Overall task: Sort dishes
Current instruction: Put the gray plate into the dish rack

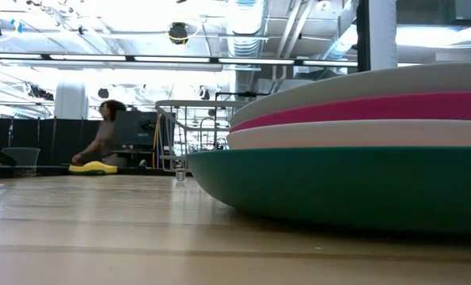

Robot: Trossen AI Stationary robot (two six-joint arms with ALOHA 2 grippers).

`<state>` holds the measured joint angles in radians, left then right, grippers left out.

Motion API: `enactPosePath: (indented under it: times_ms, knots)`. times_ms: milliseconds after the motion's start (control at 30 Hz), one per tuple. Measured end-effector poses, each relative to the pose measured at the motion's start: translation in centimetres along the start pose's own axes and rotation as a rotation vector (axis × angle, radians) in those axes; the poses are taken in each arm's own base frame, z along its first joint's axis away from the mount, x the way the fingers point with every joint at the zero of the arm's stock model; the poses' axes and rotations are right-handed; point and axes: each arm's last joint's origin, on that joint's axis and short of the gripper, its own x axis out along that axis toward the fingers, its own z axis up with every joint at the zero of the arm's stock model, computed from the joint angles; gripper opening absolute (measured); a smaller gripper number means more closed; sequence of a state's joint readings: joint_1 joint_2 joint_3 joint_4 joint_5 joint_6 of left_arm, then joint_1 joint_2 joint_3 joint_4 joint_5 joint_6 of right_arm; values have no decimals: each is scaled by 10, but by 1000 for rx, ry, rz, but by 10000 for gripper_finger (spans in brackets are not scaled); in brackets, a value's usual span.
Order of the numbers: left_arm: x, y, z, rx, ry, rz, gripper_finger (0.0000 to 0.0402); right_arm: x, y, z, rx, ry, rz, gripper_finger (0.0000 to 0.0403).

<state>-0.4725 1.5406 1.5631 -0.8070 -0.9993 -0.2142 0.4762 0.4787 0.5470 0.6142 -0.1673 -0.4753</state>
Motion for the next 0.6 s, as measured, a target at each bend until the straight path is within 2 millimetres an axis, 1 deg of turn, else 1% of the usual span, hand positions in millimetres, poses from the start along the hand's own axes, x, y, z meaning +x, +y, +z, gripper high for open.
enactPosePath:
  times_ms: [167,333,433,533,600]
  knots:
    - [0,0,-1,-1,9,2,0,31,-3,-17,-18,210,-76,1]
    - [0,1,-1,-30,3,27,0,60,-2,-28,-34,378,-85,1]
    - [0,3,-1,-65,-14,89,0,74,5,-37,-139,565,-170,1]
    - [-1,5,-1,-77,-25,132,0,87,16,-47,-297,767,-261,1]
    - [0,6,-1,-83,-28,156,0,96,24,-53,-409,872,-289,1]
